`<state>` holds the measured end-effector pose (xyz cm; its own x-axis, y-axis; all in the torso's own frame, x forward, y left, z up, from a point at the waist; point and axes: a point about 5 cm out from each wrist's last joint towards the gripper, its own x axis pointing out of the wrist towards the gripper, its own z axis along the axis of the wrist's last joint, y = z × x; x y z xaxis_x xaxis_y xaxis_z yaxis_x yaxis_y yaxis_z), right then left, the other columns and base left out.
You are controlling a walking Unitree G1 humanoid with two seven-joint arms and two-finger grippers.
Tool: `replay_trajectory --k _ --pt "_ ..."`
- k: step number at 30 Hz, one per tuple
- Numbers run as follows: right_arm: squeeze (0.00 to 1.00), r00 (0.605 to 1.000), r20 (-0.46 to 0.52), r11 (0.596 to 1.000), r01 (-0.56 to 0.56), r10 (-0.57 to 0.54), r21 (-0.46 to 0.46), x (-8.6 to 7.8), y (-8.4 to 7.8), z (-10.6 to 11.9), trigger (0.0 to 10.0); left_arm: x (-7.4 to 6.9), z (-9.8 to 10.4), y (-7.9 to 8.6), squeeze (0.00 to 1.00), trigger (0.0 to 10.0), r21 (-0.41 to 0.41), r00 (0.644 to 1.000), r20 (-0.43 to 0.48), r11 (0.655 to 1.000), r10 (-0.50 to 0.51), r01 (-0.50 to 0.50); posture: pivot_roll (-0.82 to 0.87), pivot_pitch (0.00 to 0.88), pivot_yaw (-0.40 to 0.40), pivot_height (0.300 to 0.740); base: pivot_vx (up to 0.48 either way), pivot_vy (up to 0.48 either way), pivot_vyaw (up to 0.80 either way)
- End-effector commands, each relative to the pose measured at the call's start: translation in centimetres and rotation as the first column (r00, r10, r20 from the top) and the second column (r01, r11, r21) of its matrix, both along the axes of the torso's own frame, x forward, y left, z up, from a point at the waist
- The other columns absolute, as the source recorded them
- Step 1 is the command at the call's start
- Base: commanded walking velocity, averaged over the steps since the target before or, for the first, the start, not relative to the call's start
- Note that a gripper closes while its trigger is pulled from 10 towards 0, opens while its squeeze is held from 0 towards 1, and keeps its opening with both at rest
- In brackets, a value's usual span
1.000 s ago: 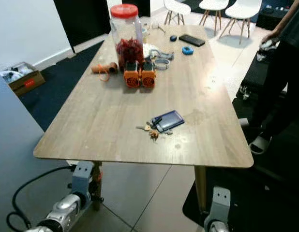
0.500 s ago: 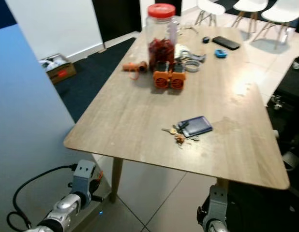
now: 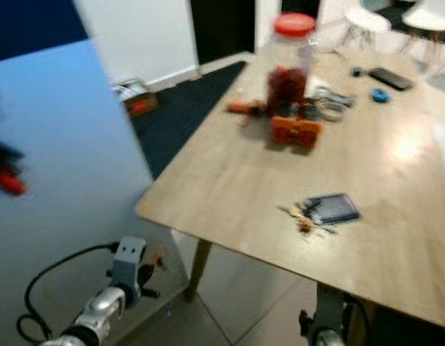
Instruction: Hang keys on a hook
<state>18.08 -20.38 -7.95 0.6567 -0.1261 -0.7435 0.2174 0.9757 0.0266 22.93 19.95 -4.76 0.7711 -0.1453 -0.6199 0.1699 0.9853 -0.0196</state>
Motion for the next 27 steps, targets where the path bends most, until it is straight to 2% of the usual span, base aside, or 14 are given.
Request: replay_trajectory --k 1,20,27 --pt "0.0 1.0 -0.029 1.0 -0.005 0.005 -0.002 -0.8 -0.11 -0.38 10.0 -0.23 -0.2 -0.13 0.0 10.0 0.006 1.0 -0.011 1.0 -0.009 0.009 0.04 0.0 -0.002 0.74 0.0 0.0 0.8" --pt "0.0 0.999 -0.045 1.0 -0.015 0.015 0.002 -1.2 0.09 -0.61 10.0 -0.64 -0.53 0.13 0.0 10.0 0.028 0.999 -0.035 1.0 0.016 -0.015 0.04 0.0 -0.007 0.74 0.0 0.0 0.79" --pt "0.0 0.998 -0.048 0.999 0.031 -0.03 0.023 -1.39 0.02 -0.7 10.0 -0.74 -0.56 0.19 0.0 10.0 0.022 0.999 -0.034 1.0 0.022 -0.021 0.04 0.0 -0.009 0.74 0.0 0.0 0.0"
